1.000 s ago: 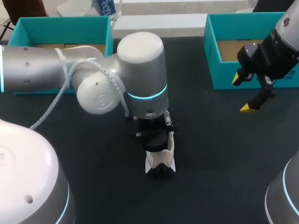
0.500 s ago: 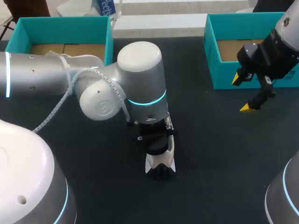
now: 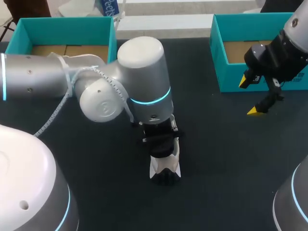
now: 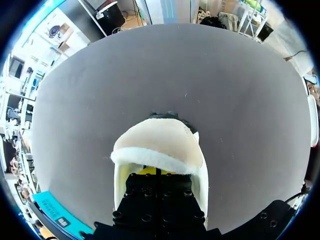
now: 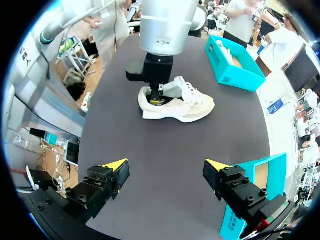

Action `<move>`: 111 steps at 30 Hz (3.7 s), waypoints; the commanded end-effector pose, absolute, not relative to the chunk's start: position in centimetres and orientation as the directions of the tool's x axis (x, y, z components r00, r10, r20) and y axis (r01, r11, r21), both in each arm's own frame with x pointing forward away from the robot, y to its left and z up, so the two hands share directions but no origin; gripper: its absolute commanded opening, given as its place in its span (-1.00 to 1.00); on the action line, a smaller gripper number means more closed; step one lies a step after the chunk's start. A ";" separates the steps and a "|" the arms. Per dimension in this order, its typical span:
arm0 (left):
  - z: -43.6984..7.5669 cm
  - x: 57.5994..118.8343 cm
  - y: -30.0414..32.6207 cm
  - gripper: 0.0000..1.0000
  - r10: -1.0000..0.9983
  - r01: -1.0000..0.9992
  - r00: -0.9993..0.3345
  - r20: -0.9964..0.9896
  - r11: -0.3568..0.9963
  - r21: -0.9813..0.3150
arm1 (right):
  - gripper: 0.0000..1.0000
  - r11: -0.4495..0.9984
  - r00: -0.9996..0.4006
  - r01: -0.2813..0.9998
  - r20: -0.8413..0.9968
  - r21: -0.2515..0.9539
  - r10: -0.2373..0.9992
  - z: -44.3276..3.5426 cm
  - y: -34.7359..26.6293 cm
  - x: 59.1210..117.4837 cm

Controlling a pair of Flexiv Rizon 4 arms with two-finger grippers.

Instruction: Take the shoe out of the shoebox, open the shoe tongue, remove and reinsert the insole, then place the shoe into the shoebox

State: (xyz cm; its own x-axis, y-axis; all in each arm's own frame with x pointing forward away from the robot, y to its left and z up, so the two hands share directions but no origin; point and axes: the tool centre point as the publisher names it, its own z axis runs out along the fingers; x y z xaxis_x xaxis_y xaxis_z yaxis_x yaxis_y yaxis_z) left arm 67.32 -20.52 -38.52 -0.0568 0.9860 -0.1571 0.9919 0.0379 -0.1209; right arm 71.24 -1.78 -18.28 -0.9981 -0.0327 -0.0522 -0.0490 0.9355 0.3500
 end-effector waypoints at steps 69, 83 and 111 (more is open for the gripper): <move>-32.0 73.7 -18.6 1.00 0.980 0.933 -0.164 -0.116 0.192 0.304 | 1.00 0.936 -0.998 -0.049 -0.050 0.348 -0.033 -18.4 -1.7 71.4; -30.6 76.3 -17.9 1.00 0.967 0.922 -0.209 -0.144 0.244 0.300 | 1.00 0.936 -0.998 -0.049 -0.050 0.348 -0.033 -18.4 -1.7 71.4; -33.2 73.5 -19.5 -0.15 0.990 0.961 -0.098 -0.097 0.119 0.248 | 1.00 0.936 -0.998 -0.049 -0.050 0.348 -0.033 -18.4 -1.7 71.4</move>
